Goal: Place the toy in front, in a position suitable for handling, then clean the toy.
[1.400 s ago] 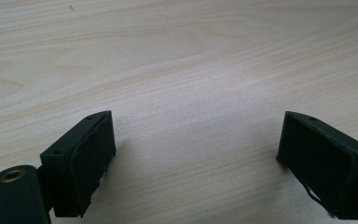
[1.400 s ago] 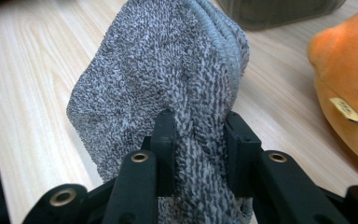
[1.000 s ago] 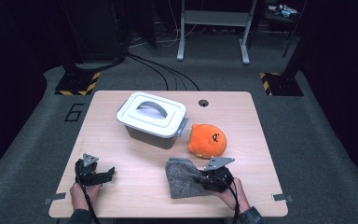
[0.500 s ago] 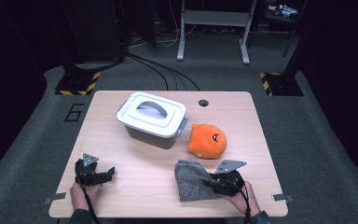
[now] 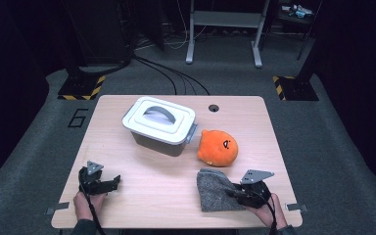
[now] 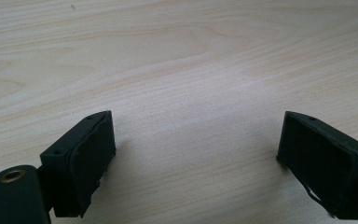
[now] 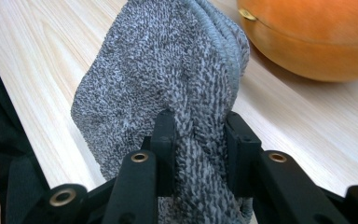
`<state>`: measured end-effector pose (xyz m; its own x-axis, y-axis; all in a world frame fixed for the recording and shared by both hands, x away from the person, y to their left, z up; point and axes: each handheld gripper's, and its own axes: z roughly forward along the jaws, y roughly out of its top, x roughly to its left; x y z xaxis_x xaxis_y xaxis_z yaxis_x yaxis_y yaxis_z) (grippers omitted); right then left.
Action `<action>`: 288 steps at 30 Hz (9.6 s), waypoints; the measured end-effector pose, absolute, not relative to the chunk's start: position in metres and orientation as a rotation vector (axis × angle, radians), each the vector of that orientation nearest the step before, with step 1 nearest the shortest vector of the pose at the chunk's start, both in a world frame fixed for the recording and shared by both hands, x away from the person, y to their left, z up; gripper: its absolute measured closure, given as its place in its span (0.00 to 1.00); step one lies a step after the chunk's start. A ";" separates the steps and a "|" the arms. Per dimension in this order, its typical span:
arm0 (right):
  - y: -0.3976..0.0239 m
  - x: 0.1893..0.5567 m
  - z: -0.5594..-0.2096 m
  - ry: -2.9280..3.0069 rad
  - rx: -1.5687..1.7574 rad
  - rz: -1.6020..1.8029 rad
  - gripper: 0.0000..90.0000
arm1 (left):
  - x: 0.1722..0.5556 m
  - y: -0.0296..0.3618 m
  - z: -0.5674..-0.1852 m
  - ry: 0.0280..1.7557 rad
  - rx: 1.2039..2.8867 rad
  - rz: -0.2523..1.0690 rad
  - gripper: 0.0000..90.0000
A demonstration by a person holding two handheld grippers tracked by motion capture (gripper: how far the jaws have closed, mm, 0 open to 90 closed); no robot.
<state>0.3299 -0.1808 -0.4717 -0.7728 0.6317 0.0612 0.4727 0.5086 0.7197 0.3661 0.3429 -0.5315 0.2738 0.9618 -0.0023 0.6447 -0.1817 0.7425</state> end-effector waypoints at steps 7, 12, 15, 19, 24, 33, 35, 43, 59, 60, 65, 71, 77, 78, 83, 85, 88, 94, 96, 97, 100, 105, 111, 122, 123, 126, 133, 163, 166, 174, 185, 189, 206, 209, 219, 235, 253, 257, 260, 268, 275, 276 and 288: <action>-0.199 0.326 -0.473 2.517 0.979 1.067 0.76 | 0.366 0.343 -0.531 1.444 1.916 0.635 0.12; -0.215 0.323 -0.476 2.493 1.027 1.040 0.76 | 0.366 0.343 -0.532 1.444 1.910 0.640 0.12; -0.225 0.322 -0.476 2.483 1.061 1.015 0.76 | 0.366 0.343 -0.532 1.443 1.911 0.641 0.12; -0.241 0.320 -0.477 2.441 1.116 1.007 0.76 | 0.366 0.343 -0.532 1.444 1.909 0.641 0.12; -0.256 0.320 -0.478 2.391 1.177 0.981 0.76 | 0.366 0.343 -0.531 1.444 1.911 0.641 0.12; -0.274 0.326 -0.478 2.263 1.325 0.960 0.76 | 0.366 0.343 -0.531 1.445 1.911 0.642 0.12; -0.279 0.330 -0.480 2.207 1.380 0.952 0.76 | 0.366 0.343 -0.531 1.445 1.910 0.642 0.12; -0.287 0.342 -0.484 2.062 1.525 0.927 0.76 | 0.366 0.343 -0.531 1.445 1.910 0.642 0.12; -0.281 0.380 -0.494 1.961 1.621 0.786 0.57 | 0.366 0.343 -0.531 1.446 1.910 0.641 0.12; -0.279 0.382 -0.495 1.960 1.626 0.770 0.52 | 0.366 0.343 -0.531 1.445 1.909 0.641 0.12; -0.279 0.383 -0.490 1.949 1.612 0.780 0.26 | 0.366 0.343 -0.532 1.445 1.909 0.640 0.12; -0.274 0.379 -0.474 1.961 1.555 0.852 0.15 | 0.366 0.343 -0.531 1.445 1.910 0.640 0.12; -0.256 0.382 -0.459 2.012 1.483 0.945 0.08 | 0.366 0.343 -0.531 1.445 1.910 0.641 0.12; -0.253 0.383 -0.459 2.019 1.475 0.952 0.07 | 0.366 0.343 -0.531 1.445 1.910 0.642 0.12; -0.235 0.390 -0.458 2.077 1.414 0.985 0.04 | 0.366 0.343 -0.531 1.445 1.910 0.642 0.12; -0.228 0.394 -0.459 2.089 1.406 0.997 0.03 | 0.366 0.343 -0.531 1.445 1.910 0.642 0.12; -0.217 0.400 -0.460 2.114 1.397 1.014 0.01 | 0.366 0.343 -0.531 1.445 1.910 0.642 0.12; -0.199 0.413 -0.461 2.156 1.381 1.051 0.00 | 0.366 0.343 -0.532 1.444 1.909 0.643 0.12; -0.193 0.418 -0.460 2.172 1.369 1.040 0.00 | 0.366 0.343 -0.532 1.445 1.909 0.642 0.12; -0.190 0.421 -0.460 2.172 1.367 1.052 0.00 | 0.366 0.343 -0.532 1.445 1.909 0.642 0.12; -0.182 0.429 -0.458 2.185 1.361 1.050 0.00 | 0.366 0.343 -0.532 1.444 1.910 0.642 0.12; -0.171 0.441 -0.454 2.187 1.356 1.102 0.00 | 0.366 0.343 -0.532 1.445 1.910 0.641 0.12; -0.163 0.458 -0.457 2.209 1.359 1.077 0.00 | 0.366 0.343 -0.531 1.446 1.914 0.637 0.12; -0.151 0.472 -0.472 2.237 1.405 1.006 0.04 | 0.366 0.343 -0.532 1.444 1.908 0.641 0.12; -0.151 0.473 -0.473 2.229 1.419 0.998 0.05 | 0.366 0.343 -0.532 1.445 1.909 0.641 0.12; -0.152 0.473 -0.475 2.238 1.408 0.995 0.10 | 0.366 0.343 -0.532 1.445 1.909 0.641 0.12; -0.153 0.470 -0.479 2.221 1.400 0.998 0.24 | 0.366 0.343 -0.532 1.445 1.910 0.641 0.12; -0.160 0.443 -0.463 2.150 1.374 1.236 0.51 | 0.366 0.343 -0.531 1.445 1.911 0.639 0.12; -0.161 0.437 -0.461 2.150 1.372 1.256 0.51 | 0.366 0.343 -0.531 1.445 1.913 0.636 0.12; -0.157 0.418 -0.455 2.178 1.366 1.270 0.50 | 0.366 0.343 -0.532 1.445 1.909 0.640 0.12; -0.152 0.397 -0.457 2.223 1.360 1.311 0.50 | 0.366 0.343 -0.531 1.445 1.912 0.638 0.12; -0.149 0.389 -0.460 2.237 1.359 1.320 0.50 | 0.366 0.343 -0.531 1.445 1.911 0.638 0.12; -0.135 0.371 -0.470 2.322 1.322 1.337 0.48 | 0.366 0.343 -0.531 1.445 1.912 0.637 0.12; -0.130 0.372 -0.475 2.341 1.309 1.277 0.43 | 0.366 0.343 -0.532 1.446 1.907 0.643 0.12; -0.135 0.367 -0.463 2.294 1.243 1.268 0.08 | 0.366 0.343 -0.532 1.447 1.906 0.643 0.12; -0.195 0.360 -0.446 2.159 1.318 1.168 0.00 | 0.364 0.340 -0.530 1.439 1.925 0.655 0.12; -0.228 0.368 -0.464 2.119 1.415 1.014 0.00 | 0.344 0.315 -0.521 1.296 1.879 0.580 0.14; -0.231 0.371 -0.466 2.119 1.438 0.994 0.00 | 0.345 0.302 -0.518 1.244 1.892 0.546 0.14; -0.235 0.374 -0.468 2.116 1.438 0.970 0.00 | 0.344 0.289 -0.514 1.195 1.898 0.516 0.14; -0.239 0.378 -0.477 2.106 1.483 0.921 0.00 | 0.343 0.257 -0.512 1.095 1.929 0.441 0.14; -0.245 0.378 -0.480 2.095 1.516 0.911 0.01 | 0.342 0.229 -0.506 1.007 1.939 0.400 0.14; -0.246 0.378 -0.481 2.092 1.517 0.907 0.01 | 0.341 0.225 -0.505 0.995 1.949 0.394 0.15; -0.252 0.384 -0.483 2.081 1.516 0.891 0.02 | 0.339 0.184 -0.500 0.849 2.014 0.332 0.20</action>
<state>0.3839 -0.2521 -0.4829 -0.3217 0.9461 0.0387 0.6812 0.2029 0.7034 0.3388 0.1841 -0.5001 0.7285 0.6792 -0.0892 0.4380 -0.3616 0.8230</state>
